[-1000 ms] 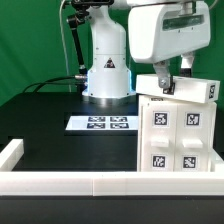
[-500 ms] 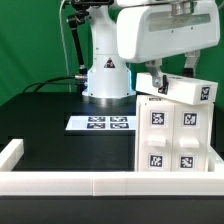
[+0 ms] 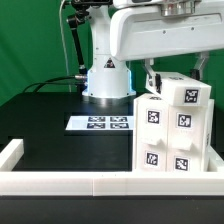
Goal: Assemble cabinet
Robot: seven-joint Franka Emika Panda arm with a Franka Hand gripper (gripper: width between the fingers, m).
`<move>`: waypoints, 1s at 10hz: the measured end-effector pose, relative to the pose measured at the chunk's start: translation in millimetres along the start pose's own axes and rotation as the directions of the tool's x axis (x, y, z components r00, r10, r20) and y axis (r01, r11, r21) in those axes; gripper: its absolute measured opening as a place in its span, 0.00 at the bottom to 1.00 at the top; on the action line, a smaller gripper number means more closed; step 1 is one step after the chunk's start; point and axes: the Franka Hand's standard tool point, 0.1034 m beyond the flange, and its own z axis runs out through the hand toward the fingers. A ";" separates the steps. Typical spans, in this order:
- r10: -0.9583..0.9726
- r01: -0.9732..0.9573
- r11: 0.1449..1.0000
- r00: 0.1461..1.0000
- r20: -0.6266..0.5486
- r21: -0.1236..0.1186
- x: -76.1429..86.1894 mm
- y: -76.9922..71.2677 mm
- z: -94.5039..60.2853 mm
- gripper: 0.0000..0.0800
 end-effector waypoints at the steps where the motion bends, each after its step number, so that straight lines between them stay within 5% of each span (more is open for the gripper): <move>1: 0.046 -0.046 0.999 0.999 -0.006 -0.001 0.8 0.3 -0.2 0.70; 7: 0.426 -0.426 0.905 0.905 -0.010 0.003 2.4 -1.3 -1.1 0.70; 10: 0.634 -0.634 0.773 0.772 -0.036 0.020 2.7 0.3 0.1 0.70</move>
Offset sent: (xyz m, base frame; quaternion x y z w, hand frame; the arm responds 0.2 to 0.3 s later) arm 0.0000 0.0000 0.0000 0.0000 0.0000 0.1938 0.9810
